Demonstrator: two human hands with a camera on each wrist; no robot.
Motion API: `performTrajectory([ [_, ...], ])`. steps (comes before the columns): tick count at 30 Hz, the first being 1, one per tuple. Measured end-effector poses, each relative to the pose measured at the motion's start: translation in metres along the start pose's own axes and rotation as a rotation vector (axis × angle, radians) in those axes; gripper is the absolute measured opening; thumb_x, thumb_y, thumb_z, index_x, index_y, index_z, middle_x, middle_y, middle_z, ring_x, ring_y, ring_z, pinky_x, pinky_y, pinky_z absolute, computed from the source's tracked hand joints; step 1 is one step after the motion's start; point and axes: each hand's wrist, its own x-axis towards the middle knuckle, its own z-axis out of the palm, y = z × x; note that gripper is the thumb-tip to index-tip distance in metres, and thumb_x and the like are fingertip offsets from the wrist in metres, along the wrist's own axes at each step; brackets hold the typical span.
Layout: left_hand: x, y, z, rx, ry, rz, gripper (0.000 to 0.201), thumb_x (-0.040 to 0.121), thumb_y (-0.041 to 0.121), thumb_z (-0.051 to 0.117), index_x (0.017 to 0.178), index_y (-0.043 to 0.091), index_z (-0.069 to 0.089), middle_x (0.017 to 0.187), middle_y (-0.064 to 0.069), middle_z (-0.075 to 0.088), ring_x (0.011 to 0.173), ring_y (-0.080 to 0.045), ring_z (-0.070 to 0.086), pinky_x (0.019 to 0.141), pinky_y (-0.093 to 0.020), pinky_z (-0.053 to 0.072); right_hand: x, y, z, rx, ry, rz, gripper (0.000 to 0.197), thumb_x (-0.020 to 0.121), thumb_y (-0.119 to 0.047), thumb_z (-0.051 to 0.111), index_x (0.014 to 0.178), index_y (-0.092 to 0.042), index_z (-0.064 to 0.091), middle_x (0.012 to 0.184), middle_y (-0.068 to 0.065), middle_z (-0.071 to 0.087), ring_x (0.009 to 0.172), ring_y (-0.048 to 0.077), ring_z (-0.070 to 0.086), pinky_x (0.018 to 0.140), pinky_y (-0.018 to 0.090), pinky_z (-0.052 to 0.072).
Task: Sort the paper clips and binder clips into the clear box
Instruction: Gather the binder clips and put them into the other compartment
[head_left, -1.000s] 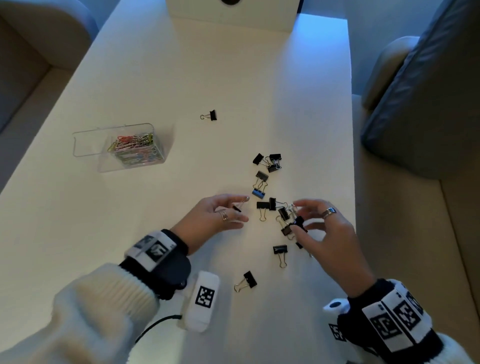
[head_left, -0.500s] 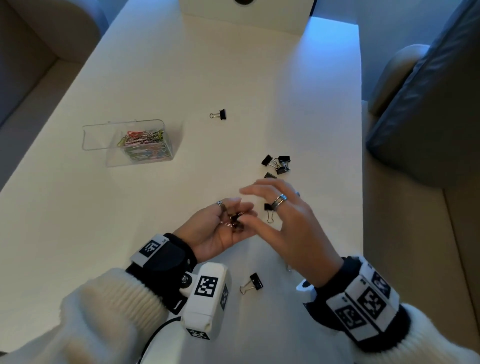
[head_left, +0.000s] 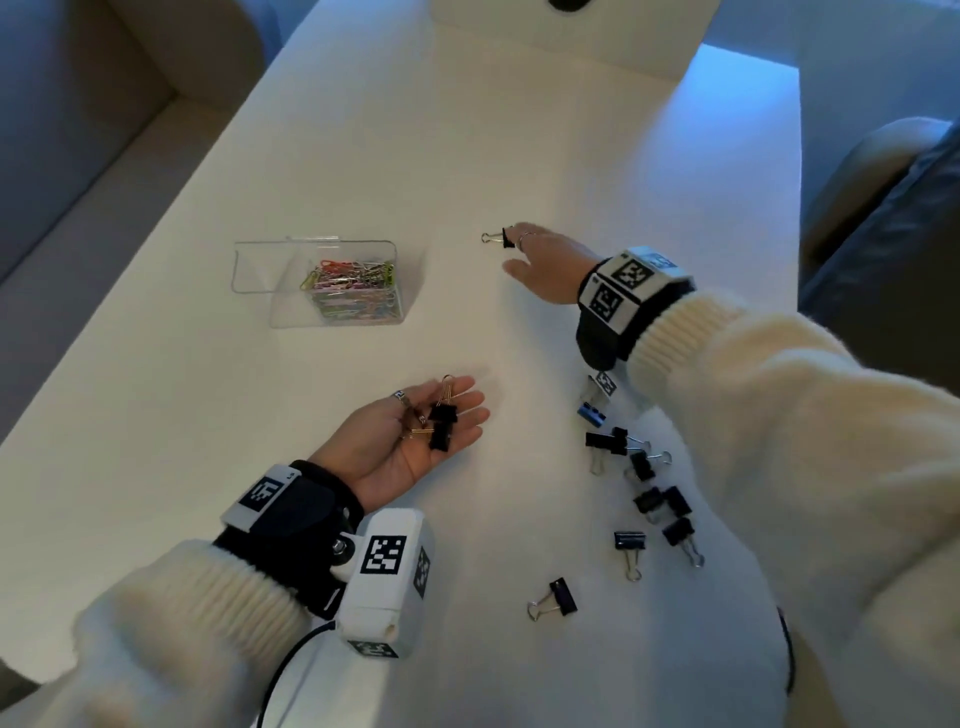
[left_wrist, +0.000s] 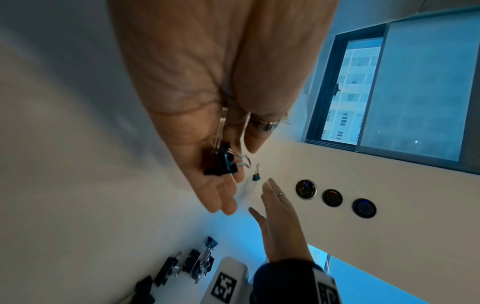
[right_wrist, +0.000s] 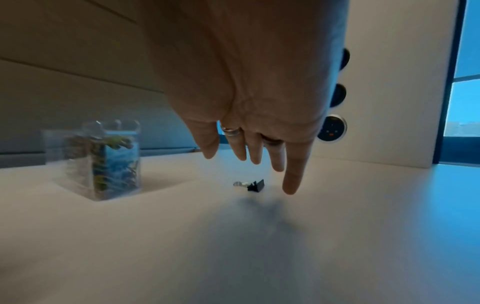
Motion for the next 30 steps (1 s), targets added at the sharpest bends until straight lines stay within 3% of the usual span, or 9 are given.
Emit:
performTrajectory([
  [4,-0.003,0.015,-0.008,-0.012,-0.005,0.023,0.051,0.097,0.022,0.033,0.074,0.001,0.074,0.079,-0.012,0.072,0.068,-0.021,0.071,0.059,-0.029,0.059,0.039,-0.005,0.010,-0.136,-0.088,0.067,0.052,0.098,-0.024,0.033,0.143,-0.003,0.017,0.153,0.011,0.014,0.137,0.032,0.021,0.110,0.041,0.025],
  [8,-0.005,0.022,-0.018,-0.040,0.021,0.033,0.050,0.097,0.022,0.033,0.076,0.001,0.074,0.079,-0.012,0.072,0.067,-0.022,0.071,0.059,-0.029,0.059,0.042,0.004,0.012,-0.169,-0.116,0.073,0.048,0.095,-0.022,0.037,0.136,0.001,0.028,0.141,0.014,0.029,0.128,0.034,0.031,0.103,0.044,0.032],
  [12,-0.003,0.019,-0.020,-0.043,0.037,0.014,0.036,0.097,0.019,0.034,0.092,0.001,0.064,0.076,-0.012,0.071,0.064,-0.021,0.070,0.060,-0.030,0.058,0.002,0.013,0.018,-0.100,-0.130,0.083,0.044,0.095,-0.023,0.040,0.130,0.002,0.040,0.137,0.018,0.038,0.127,0.032,0.036,0.105,0.041,0.032],
  [16,0.003,0.011,-0.017,-0.052,0.012,-0.016,0.031,0.096,0.017,0.034,0.095,0.000,0.061,0.076,-0.012,0.070,0.063,-0.022,0.070,0.061,-0.031,0.058,-0.059,0.021,0.039,-0.126,-0.073,-0.006,0.048,0.091,-0.019,0.047,0.138,-0.014,0.036,0.143,0.004,0.036,0.126,0.023,0.041,0.105,0.038,0.035],
  [18,0.005,0.005,-0.015,-0.053,0.000,-0.030,0.031,0.096,0.017,0.035,0.095,0.000,0.061,0.077,-0.012,0.070,0.064,-0.022,0.070,0.061,-0.031,0.058,-0.082,0.024,0.052,-0.165,0.006,-0.062,0.046,0.090,-0.015,0.048,0.136,-0.020,0.040,0.137,0.001,0.042,0.120,0.022,0.045,0.100,0.035,0.037],
  [22,0.009,-0.006,-0.008,-0.042,0.000,-0.049,0.030,0.095,0.015,0.035,0.094,0.000,0.061,0.075,-0.012,0.070,0.063,-0.022,0.070,0.061,-0.032,0.058,-0.104,0.025,0.073,-0.179,0.071,-0.080,0.034,0.089,-0.012,0.048,0.121,-0.015,0.056,0.119,0.005,0.054,0.113,0.025,0.048,0.096,0.036,0.036],
  [26,0.014,-0.014,-0.002,-0.025,0.016,-0.065,0.030,0.096,0.015,0.035,0.094,0.000,0.061,0.076,-0.013,0.070,0.063,-0.023,0.070,0.062,-0.033,0.058,-0.115,0.018,0.081,-0.088,0.192,-0.060,0.041,0.082,-0.030,0.053,0.120,-0.014,0.057,0.114,0.005,0.056,0.108,0.027,0.053,0.094,0.040,0.039],
  [30,0.019,-0.016,0.000,-0.027,0.049,-0.043,0.030,0.096,0.015,0.036,0.091,0.001,0.062,0.074,-0.013,0.070,0.062,-0.022,0.069,0.061,-0.032,0.058,-0.113,0.006,0.083,-0.030,0.139,-0.030,0.053,0.080,-0.049,0.057,0.123,-0.020,0.051,0.120,0.002,0.049,0.116,0.023,0.044,0.099,0.039,0.033],
])
